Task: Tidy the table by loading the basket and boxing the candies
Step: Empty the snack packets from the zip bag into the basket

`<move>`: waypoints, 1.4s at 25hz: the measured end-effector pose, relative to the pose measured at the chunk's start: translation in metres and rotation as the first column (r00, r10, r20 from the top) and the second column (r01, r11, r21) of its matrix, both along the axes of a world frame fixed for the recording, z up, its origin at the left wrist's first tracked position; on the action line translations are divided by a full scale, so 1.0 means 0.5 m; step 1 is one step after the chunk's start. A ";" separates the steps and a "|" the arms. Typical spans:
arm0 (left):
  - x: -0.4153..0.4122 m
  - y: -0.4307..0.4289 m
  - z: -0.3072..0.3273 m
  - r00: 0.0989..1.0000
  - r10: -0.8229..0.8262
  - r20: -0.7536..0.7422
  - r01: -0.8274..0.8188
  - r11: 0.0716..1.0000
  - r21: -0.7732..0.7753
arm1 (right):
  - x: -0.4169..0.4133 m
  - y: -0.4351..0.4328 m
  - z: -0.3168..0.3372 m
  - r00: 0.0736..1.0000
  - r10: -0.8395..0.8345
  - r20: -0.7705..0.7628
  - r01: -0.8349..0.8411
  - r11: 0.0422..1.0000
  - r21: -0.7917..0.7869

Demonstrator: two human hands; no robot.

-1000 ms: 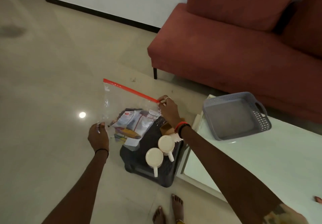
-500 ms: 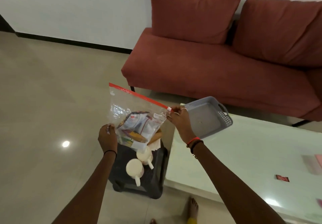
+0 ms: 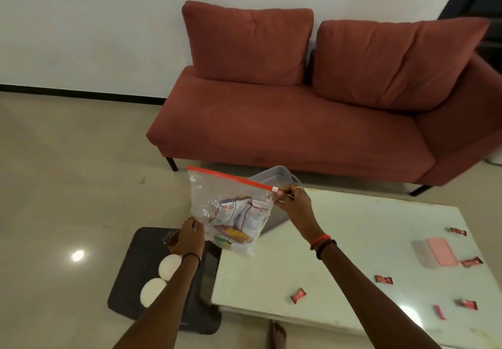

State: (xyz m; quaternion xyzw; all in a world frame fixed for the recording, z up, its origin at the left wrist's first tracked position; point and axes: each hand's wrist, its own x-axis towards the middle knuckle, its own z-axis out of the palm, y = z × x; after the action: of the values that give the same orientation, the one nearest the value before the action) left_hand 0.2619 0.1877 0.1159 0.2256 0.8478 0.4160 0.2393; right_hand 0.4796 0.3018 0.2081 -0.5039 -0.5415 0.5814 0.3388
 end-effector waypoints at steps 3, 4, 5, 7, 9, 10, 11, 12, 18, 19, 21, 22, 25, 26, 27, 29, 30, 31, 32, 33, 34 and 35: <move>0.055 0.038 -0.002 0.993 -0.054 0.103 0.062 0.996 -0.070 | 0.045 0.039 -0.007 0.997 0.004 0.082 -0.008 0.999 0.047; 0.067 0.050 0.001 0.986 -0.074 0.148 0.090 0.990 -0.108 | 0.056 0.050 -0.011 0.994 0.008 0.105 -0.014 0.998 0.063; 0.079 0.064 0.006 0.983 -0.080 0.165 0.103 0.985 -0.140 | 0.066 0.061 -0.018 0.991 0.007 0.136 -0.019 0.996 0.085; 0.096 0.083 0.022 0.996 -0.004 0.092 0.018 0.989 -0.147 | 0.079 0.073 -0.031 0.979 0.005 0.206 -0.032 0.991 0.128; 0.117 0.098 0.048 0.989 0.145 -0.033 -0.146 0.989 -0.018 | 0.088 0.079 -0.043 0.967 0.023 0.253 -0.065 0.985 0.157; 0.127 0.108 0.059 0.980 0.152 -0.128 -0.145 0.988 0.061 | 0.094 0.082 -0.049 0.957 0.039 0.287 -0.093 0.980 0.176; 0.136 0.119 0.069 0.969 0.102 -0.226 -0.078 0.991 0.113 | 0.099 0.084 -0.055 0.948 0.053 0.313 -0.119 0.973 0.196; 0.148 0.131 0.074 0.950 0.009 -0.312 0.036 0.990 0.139 | 0.106 0.086 -0.060 0.940 0.063 0.335 -0.139 0.968 0.209; 0.282 0.197 0.102 0.547 -0.644 -0.535 0.691 0.708 -0.145 | 0.155 0.100 -0.084 0.883 0.062 0.465 -0.183 0.958 0.221; 0.304 0.206 0.103 0.485 -0.687 -0.541 0.717 0.667 -0.204 | 0.162 0.100 -0.088 0.878 0.054 0.476 -0.183 0.956 0.228; 0.334 0.225 0.103 0.387 -0.731 -0.561 0.727 0.617 -0.302 | 0.178 0.096 -0.095 0.873 0.048 0.486 -0.186 0.953 0.239; 0.345 0.232 0.104 0.351 -0.739 -0.575 0.726 0.603 -0.331 | 0.186 0.092 -0.097 0.872 0.047 0.487 -0.188 0.951 0.244; 0.358 0.245 0.104 0.295 -0.736 -0.609 0.736 0.581 -0.346 | 0.208 0.078 -0.108 0.872 0.029 0.488 -0.188 0.941 0.280; 0.360 0.246 0.103 0.283 -0.739 -0.612 0.741 0.573 -0.350 | 0.214 0.075 -0.111 0.868 0.024 0.495 -0.192 0.937 0.291; 0.360 0.245 0.102 0.278 -0.742 -0.610 0.744 0.568 -0.352 | 0.219 0.071 -0.115 0.868 0.027 0.496 -0.199 0.934 0.297; 0.361 0.239 0.098 0.281 -0.743 -0.607 0.745 0.568 -0.351 | 0.221 0.062 -0.122 0.860 0.053 0.507 -0.235 0.924 0.302; 0.363 0.236 0.096 0.284 -0.743 -0.606 0.742 0.571 -0.351 | 0.219 0.060 -0.124 0.846 0.047 0.532 -0.255 0.911 0.325; 0.365 0.233 0.095 0.289 -0.744 -0.602 0.739 0.573 -0.354 | 0.216 0.058 -0.126 0.824 0.023 0.566 -0.274 0.890 0.363; 0.369 0.231 0.093 0.295 -0.745 -0.598 0.734 0.578 -0.358 | 0.215 0.057 -0.128 0.802 -0.005 0.598 -0.296 0.865 0.405; 0.373 0.229 0.092 0.304 -0.746 -0.593 0.725 0.585 -0.363 | 0.214 0.056 -0.130 0.789 -0.027 0.614 -0.310 0.845 0.436; 0.378 0.229 0.091 0.316 -0.744 -0.589 0.714 0.595 -0.369 | 0.213 0.055 -0.132 0.785 -0.031 0.618 -0.316 0.838 0.444; 0.383 0.228 0.090 0.330 -0.742 -0.583 0.700 0.607 -0.377 | 0.212 0.053 -0.135 0.792 -0.022 0.610 -0.310 0.846 0.434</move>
State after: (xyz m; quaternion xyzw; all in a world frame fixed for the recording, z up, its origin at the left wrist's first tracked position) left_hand 0.4534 0.3019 0.1611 0.7075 0.6922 0.1248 0.0689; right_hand 0.5858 0.3284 0.1406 -0.5062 -0.7925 0.2535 0.2268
